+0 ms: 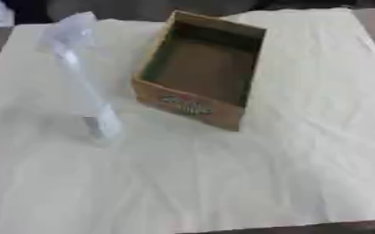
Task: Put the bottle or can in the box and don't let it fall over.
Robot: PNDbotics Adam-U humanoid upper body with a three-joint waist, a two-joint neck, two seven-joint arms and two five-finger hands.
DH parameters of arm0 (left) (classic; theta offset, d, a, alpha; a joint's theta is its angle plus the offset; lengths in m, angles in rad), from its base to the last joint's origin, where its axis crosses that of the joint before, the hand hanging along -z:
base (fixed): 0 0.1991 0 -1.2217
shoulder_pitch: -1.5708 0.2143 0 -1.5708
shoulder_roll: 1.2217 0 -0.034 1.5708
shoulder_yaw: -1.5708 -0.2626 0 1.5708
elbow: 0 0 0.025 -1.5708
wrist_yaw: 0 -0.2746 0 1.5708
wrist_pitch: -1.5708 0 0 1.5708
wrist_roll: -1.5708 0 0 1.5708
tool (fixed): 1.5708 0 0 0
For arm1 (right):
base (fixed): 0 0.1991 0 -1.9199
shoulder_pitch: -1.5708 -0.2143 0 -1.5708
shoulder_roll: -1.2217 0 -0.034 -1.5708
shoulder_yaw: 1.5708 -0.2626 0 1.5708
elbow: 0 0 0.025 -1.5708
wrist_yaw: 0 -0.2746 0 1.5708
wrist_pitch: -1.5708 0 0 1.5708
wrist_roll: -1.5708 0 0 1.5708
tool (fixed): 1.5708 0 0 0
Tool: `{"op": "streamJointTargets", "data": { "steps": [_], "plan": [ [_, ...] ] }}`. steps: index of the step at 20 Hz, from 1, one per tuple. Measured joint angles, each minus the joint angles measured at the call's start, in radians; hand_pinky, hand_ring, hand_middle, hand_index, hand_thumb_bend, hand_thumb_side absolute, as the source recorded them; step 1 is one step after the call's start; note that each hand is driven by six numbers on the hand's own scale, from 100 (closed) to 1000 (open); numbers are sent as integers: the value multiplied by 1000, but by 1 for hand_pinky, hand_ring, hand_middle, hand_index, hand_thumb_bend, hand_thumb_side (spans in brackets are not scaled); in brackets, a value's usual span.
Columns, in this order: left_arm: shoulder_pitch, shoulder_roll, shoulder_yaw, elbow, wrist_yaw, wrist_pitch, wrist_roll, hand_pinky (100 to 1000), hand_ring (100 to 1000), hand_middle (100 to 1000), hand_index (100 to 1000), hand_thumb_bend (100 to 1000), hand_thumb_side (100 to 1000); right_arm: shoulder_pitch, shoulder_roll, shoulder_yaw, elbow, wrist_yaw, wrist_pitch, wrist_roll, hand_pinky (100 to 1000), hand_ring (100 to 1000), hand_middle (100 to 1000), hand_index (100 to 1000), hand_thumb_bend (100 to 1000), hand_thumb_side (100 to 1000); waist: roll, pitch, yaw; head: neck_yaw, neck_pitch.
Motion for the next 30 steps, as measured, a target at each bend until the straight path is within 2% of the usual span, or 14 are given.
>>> {"op": "streamJointTargets", "data": {
  "steps": [4, 10, 14, 20, 24, 30],
  "plan": [
    [-9, 40, -1, -3, -8, 3, -3, 845, 766, 876, 887, 271, 591, 6, -2, 0, 0, 0, 2, 2, 867, 856, 827, 871, 100, 632, 6, -5, -1, -12, 0],
    [-70, 153, -28, -2, -61, 45, -50, 850, 778, 876, 896, 279, 559, 17, -10, 6, 1, 1, 5, 8, 867, 856, 828, 872, 100, 636, 21, -21, 3, -27, 1],
    [-114, 248, -84, -14, -102, 83, -101, 854, 784, 876, 896, 291, 558, 18, -18, 6, 1, 1, 6, 13, 866, 856, 828, 872, 100, 637, 30, -31, 4, -36, 1],
    [-152, 382, -176, -56, -107, 147, -178, 856, 792, 877, 896, 310, 584, 18, -18, 15, 2, 1, 7, 23, 866, 852, 828, 872, 100, 641, 30, -32, -4, -37, 2],
    [-201, 418, -216, -92, -106, 186, -240, 854, 794, 870, 890, 318, 594, 18, -20, 18, 4, 1, 9, 26, 866, 851, 828, 873, 100, 644, 31, -32, -4, -37, 9],
    [-299, 423, -266, -94, -126, 262, -334, 864, 805, 884, 907, 332, 599, 18, -20, 25, 7, 2, 10, 35, 865, 850, 828, 873, 100, 648, 36, -33, -3, -37, 13]
  ]
}}
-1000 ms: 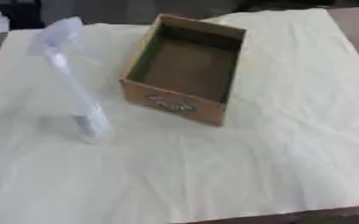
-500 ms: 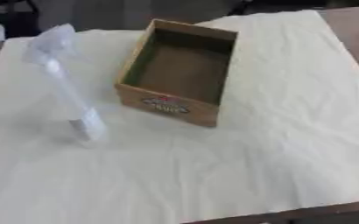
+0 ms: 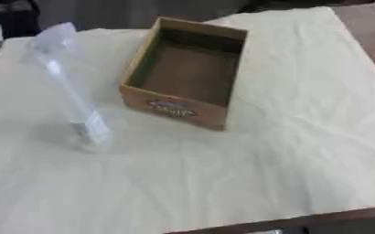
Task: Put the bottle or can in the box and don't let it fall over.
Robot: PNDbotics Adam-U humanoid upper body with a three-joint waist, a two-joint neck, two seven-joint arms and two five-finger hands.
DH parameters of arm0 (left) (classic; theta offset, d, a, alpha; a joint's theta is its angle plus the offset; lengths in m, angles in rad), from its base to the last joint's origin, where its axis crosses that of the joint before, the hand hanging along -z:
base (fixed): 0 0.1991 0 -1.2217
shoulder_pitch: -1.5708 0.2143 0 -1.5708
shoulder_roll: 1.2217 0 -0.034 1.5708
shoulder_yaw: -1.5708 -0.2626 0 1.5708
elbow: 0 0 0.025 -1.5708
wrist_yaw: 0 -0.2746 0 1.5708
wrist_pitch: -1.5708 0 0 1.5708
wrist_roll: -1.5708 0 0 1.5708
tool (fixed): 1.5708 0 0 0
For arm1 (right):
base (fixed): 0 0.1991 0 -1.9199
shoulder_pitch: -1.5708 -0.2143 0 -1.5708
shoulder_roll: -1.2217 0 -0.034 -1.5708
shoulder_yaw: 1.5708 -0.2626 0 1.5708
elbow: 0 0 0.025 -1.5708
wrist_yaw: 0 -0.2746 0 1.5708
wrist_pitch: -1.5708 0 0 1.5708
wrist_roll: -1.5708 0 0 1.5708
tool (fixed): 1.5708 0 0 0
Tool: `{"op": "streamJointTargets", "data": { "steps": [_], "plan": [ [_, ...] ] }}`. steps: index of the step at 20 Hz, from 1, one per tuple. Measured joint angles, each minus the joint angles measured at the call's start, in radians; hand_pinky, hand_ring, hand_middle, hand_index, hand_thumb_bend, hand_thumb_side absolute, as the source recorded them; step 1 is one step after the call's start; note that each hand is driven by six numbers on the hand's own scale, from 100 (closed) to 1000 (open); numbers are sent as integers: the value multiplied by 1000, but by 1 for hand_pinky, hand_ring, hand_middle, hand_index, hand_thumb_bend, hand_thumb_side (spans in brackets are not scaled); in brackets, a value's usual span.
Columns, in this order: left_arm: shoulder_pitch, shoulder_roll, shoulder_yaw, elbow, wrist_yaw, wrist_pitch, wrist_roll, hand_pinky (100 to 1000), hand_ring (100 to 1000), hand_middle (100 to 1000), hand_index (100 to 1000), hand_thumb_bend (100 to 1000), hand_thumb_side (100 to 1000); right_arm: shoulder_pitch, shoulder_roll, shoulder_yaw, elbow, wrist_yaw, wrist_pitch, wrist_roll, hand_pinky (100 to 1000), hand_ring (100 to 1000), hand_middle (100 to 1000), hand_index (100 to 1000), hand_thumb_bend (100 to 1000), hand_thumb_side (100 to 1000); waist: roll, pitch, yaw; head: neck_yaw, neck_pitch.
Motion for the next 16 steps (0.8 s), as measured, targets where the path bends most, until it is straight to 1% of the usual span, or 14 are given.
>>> {"op": "streamJointTargets", "data": {
  "steps": [1, 2, 3, 5, 8, 12, 16],
  "plan": [
    [-18, -1, -7, 7, -4, 12, -16, 866, 807, 886, 908, 337, 589, 0, 0, 0, 0, 1, 1, 1, 865, 849, 828, 873, 100, 649, 0, -1, 1, 0, 2],
    [-37, -6, -14, 16, -9, 22, -31, 867, 808, 887, 910, 314, 589, 0, 0, 2, 0, 1, 1, 2, 865, 849, 828, 873, 100, 649, 0, -2, 2, 0, 5],
    [-59, -12, -21, 28, -15, 33, -44, 868, 808, 887, 910, 334, 586, 0, 0, 4, 1, 2, 2, 3, 865, 849, 828, 873, 100, 650, 0, -5, 2, 0, 5],
    [-104, -32, -38, 61, -31, 53, -69, 871, 810, 891, 913, 335, 587, 0, 0, 6, 1, 2, 2, 4, 865, 848, 827, 873, 100, 651, 0, -11, 4, -1, 5],
    [-174, -72, -74, 127, -58, 79, -107, 879, 819, 893, 914, 341, 616, 0, 0, 6, 6, 2, 3, 6, 864, 846, 826, 873, 100, 652, 0, -13, 5, -5, 5],
    [-251, -131, -111, 219, -103, 89, -150, 876, 815, 886, 909, 343, 619, 0, 0, 8, 7, 4, 3, 12, 864, 845, 825, 872, 100, 653, 0, -16, 6, -9, 5],
    [-306, -183, -136, 305, -133, 84, -179, 870, 809, 879, 904, 339, 631, 0, 0, 12, 7, 5, 2, 12, 864, 845, 825, 873, 100, 652, 0, -19, 6, -10, 4]
  ]
}}
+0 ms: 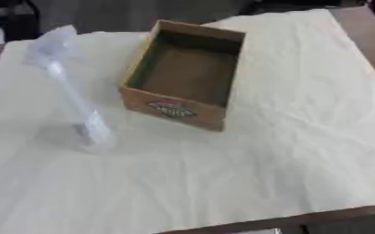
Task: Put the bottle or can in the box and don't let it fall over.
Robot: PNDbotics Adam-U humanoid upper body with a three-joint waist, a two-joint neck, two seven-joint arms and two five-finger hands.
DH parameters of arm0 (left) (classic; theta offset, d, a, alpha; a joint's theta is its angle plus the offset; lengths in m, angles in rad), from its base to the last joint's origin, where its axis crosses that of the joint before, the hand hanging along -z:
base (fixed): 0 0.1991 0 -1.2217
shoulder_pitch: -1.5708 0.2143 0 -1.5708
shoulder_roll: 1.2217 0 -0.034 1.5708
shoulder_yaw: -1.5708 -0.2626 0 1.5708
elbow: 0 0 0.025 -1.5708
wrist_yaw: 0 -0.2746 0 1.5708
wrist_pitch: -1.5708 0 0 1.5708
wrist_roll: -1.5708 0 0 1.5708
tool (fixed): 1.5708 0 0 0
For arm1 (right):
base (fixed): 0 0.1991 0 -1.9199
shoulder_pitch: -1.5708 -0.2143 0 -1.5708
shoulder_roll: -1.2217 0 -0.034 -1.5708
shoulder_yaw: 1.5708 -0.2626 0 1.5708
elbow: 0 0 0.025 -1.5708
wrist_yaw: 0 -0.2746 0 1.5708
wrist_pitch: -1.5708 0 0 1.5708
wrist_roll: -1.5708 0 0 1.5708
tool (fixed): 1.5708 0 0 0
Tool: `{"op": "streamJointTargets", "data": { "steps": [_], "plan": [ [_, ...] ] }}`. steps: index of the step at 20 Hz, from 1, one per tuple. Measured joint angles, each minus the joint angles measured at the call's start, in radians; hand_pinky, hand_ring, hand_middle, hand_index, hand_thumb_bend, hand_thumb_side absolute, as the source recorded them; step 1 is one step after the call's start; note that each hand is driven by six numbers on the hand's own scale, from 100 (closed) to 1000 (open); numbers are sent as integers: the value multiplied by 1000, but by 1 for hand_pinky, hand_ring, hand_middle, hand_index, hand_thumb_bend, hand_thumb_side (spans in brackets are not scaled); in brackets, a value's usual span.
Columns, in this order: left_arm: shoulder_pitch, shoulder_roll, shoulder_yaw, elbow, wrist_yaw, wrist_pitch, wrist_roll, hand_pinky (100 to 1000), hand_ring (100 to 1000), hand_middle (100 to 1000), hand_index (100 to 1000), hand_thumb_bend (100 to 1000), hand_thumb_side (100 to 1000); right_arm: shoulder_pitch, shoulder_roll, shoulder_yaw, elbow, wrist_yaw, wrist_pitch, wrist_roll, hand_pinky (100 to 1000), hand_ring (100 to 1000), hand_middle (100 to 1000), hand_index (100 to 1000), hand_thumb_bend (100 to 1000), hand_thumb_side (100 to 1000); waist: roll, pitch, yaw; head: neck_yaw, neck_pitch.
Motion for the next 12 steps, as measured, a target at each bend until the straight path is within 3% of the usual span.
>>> {"op": "streamJointTargets", "data": {
  "steps": [12],
  "plan": [
    [-90, -107, -52, 170, -80, -27, -76, 867, 809, 877, 897, 341, 633, -1, 0, 5, 1, 0, 0, 8, 864, 845, 825, 873, 100, 659, -2, -1, -2, 1, -8]
  ]
}}
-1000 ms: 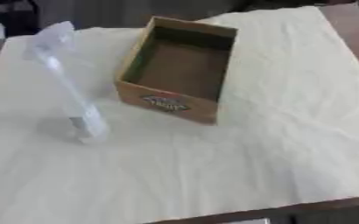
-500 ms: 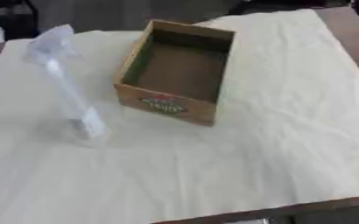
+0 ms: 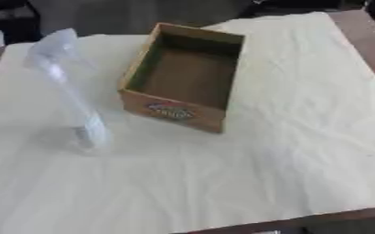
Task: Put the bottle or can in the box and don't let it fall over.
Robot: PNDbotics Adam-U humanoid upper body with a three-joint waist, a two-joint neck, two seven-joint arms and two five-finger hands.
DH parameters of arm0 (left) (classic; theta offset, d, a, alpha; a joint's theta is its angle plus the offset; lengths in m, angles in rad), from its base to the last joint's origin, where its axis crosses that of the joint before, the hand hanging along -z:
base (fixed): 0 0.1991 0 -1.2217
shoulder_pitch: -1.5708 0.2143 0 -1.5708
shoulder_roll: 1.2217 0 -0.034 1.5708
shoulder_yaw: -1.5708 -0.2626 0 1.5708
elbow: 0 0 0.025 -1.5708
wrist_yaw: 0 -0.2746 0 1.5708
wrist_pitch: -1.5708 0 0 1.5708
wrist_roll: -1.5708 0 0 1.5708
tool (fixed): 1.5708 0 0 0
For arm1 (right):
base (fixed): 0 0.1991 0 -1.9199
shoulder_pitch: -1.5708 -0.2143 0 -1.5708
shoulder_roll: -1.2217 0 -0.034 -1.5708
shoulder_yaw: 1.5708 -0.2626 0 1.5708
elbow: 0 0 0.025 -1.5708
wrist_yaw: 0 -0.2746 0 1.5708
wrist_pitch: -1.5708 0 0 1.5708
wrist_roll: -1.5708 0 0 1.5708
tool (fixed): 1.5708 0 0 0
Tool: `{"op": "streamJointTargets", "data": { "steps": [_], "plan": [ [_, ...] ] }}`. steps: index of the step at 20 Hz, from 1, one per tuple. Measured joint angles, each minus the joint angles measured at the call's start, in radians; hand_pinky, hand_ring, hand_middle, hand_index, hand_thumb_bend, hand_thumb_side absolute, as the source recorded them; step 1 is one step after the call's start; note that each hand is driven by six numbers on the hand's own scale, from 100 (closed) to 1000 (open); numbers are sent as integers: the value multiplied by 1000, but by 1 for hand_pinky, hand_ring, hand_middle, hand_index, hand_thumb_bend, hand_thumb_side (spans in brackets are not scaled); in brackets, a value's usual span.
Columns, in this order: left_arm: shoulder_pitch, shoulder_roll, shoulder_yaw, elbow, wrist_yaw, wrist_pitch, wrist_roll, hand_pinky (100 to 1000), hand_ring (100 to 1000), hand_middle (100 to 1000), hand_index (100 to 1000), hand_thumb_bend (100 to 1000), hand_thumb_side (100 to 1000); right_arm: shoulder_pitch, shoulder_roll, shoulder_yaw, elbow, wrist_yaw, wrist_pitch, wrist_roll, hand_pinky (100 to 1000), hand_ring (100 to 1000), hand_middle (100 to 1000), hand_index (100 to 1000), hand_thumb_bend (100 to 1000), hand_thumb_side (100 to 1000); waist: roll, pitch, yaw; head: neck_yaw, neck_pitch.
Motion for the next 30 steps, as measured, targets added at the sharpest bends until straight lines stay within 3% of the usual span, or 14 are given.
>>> {"op": "streamJointTargets", "data": {
  "steps": [21, 30],
  "plan": [
    [-117, -166, -16, 222, -117, -66, -54, 867, 807, 886, 902, 326, 638, -13, 15, 8, 4, -2, 3, 8, 863, 845, 824, 874, 100, 675, -2, 5, -29, 26, -18],
    [-121, -248, 33, 242, -142, -82, -30, 868, 804, 892, 903, 312, 633, -29, 22, 8, 4, -5, 3, 11, 863, 845, 825, 874, 100, 679, 8, 14, -43, 36, -28]
  ]
}}
